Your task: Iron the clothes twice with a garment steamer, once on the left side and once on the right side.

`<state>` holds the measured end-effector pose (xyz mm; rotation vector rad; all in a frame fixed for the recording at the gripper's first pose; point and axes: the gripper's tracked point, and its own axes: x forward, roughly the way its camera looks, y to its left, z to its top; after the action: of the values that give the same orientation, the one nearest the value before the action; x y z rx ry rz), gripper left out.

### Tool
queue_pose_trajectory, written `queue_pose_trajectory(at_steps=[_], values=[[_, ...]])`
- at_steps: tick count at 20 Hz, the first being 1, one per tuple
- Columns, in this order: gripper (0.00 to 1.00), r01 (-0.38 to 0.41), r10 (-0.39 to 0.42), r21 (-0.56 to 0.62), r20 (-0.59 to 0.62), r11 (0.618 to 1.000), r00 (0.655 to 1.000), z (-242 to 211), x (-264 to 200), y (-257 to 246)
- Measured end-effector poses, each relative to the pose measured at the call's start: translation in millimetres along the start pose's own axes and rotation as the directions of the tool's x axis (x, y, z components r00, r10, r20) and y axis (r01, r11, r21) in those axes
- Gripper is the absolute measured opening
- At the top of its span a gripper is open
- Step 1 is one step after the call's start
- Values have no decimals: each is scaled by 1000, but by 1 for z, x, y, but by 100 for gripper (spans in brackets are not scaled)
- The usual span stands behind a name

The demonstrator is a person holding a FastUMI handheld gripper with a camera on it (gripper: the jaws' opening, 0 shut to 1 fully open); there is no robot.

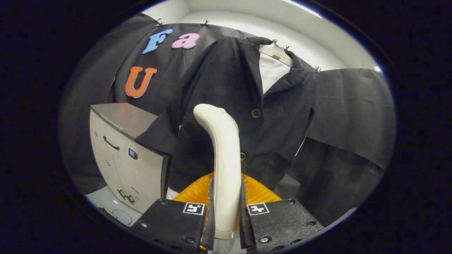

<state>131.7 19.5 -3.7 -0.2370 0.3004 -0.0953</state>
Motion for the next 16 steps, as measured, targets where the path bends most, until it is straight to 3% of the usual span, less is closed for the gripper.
queue_pose_trajectory(at_steps=[16], values=[[31, -50, 29, -86, -227, 995, 974, -141, -2, 19]])
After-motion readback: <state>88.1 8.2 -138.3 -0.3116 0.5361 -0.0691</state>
